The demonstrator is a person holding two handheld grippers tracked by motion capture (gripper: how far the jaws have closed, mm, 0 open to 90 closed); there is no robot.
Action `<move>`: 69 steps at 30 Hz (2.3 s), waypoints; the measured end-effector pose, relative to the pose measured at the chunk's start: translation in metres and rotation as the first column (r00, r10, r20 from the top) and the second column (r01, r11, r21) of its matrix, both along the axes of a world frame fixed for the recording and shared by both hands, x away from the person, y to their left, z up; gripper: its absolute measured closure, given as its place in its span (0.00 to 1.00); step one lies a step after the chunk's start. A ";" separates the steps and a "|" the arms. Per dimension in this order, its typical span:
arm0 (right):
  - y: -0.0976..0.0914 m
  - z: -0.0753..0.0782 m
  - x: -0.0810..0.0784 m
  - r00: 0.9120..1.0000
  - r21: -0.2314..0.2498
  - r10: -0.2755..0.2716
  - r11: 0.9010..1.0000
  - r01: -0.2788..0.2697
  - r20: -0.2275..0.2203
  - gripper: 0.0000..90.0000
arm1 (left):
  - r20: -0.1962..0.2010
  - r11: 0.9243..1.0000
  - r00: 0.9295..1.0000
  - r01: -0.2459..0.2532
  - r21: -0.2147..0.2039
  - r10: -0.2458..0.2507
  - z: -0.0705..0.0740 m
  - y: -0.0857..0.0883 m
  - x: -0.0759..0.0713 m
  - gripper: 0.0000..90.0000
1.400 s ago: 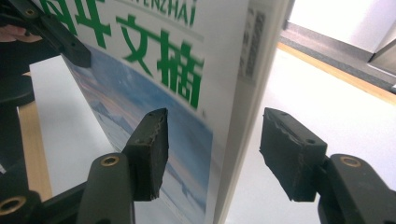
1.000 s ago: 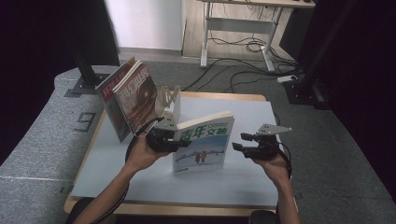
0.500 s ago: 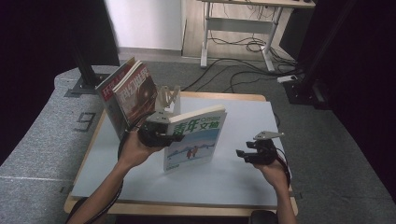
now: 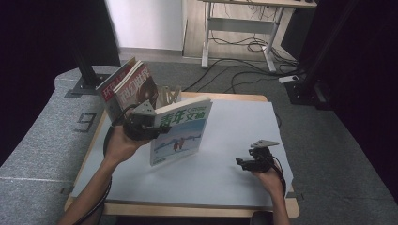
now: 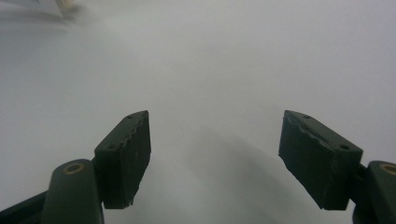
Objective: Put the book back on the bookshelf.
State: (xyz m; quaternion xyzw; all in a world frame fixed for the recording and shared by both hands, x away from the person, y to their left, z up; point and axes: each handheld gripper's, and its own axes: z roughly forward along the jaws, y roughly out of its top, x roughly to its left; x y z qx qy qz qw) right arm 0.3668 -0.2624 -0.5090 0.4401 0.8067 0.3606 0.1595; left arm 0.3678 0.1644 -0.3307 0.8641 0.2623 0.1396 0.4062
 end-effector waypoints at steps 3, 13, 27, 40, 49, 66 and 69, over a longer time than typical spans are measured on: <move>0.001 -0.008 0.000 1.000 -0.017 -0.008 1.000 0.008 -0.005 0.26 | 0.005 1.000 1.000 -0.021 0.009 0.021 0.003 0.006 0.002 0.83; 0.003 -0.023 -0.001 0.998 -0.056 -0.053 0.997 0.054 0.023 0.13 | -0.005 0.994 0.995 -0.104 0.036 0.104 0.006 0.028 0.007 0.83; 0.003 -0.026 -0.003 0.997 -0.039 -0.071 0.997 0.072 0.039 0.11 | -0.021 0.981 0.981 -0.192 0.032 0.192 0.014 0.050 0.015 0.83; 0.003 -0.026 -0.003 0.997 -0.038 -0.073 0.996 0.075 0.039 0.11 | -0.038 0.981 0.981 -0.192 0.004 0.192 0.024 0.060 0.006 0.83; 0.003 -0.026 -0.003 0.996 -0.037 -0.074 0.996 0.076 0.038 0.11 | -0.047 0.968 0.967 -0.251 -0.008 0.250 0.025 0.075 0.004 0.83; 0.003 -0.026 -0.003 0.996 -0.036 -0.076 0.996 0.077 0.039 0.11 | -0.066 0.947 0.945 -0.322 -0.017 0.320 0.027 0.061 0.020 0.83; 0.003 -0.026 -0.003 0.996 -0.037 -0.076 0.996 0.077 0.039 0.11 | -0.063 0.943 0.942 -0.332 -0.014 0.330 0.026 0.056 0.024 0.83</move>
